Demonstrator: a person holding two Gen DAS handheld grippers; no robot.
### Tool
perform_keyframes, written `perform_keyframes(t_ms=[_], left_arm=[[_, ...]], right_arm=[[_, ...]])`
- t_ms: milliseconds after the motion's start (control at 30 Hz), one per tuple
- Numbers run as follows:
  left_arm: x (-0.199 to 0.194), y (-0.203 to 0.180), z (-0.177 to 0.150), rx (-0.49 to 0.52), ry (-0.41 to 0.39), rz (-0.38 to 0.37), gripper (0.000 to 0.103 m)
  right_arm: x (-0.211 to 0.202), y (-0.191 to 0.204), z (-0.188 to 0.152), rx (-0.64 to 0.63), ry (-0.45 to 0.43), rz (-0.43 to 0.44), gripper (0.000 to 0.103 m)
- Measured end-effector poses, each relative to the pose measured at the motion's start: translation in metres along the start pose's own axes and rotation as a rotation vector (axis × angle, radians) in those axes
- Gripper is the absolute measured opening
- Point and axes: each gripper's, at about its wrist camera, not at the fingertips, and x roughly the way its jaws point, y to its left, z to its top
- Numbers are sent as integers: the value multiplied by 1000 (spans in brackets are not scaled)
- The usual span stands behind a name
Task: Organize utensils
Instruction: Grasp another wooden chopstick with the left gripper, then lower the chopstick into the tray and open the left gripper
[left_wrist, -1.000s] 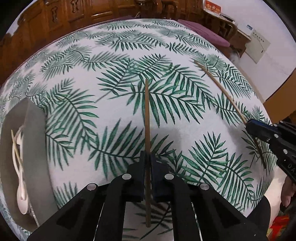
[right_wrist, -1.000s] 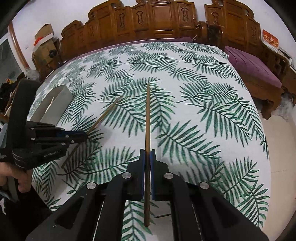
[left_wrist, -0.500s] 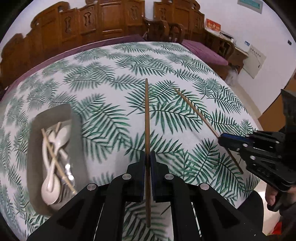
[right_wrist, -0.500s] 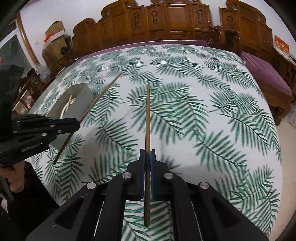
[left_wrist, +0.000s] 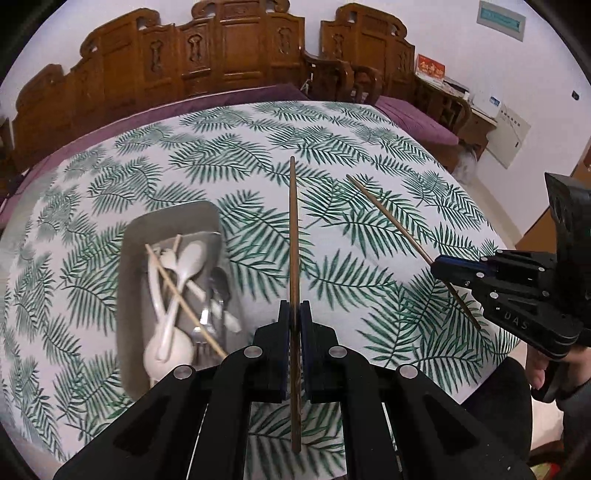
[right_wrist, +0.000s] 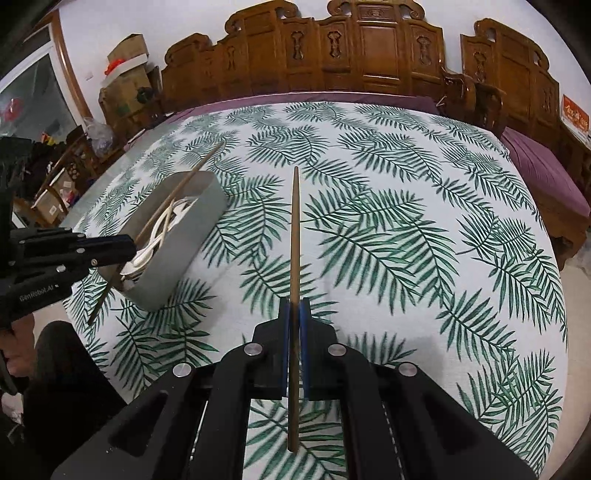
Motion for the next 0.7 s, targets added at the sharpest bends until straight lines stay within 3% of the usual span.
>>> perform_keyframes(t_ms=[333, 700], left_arm=[[-7, 44, -3, -20, -2, -8, 4], [21, 82, -1, -31, 78, -3, 4]], right_arm=[[7, 31, 6, -31, 17, -20, 6], [32, 42, 9, -33, 59, -4, 6]])
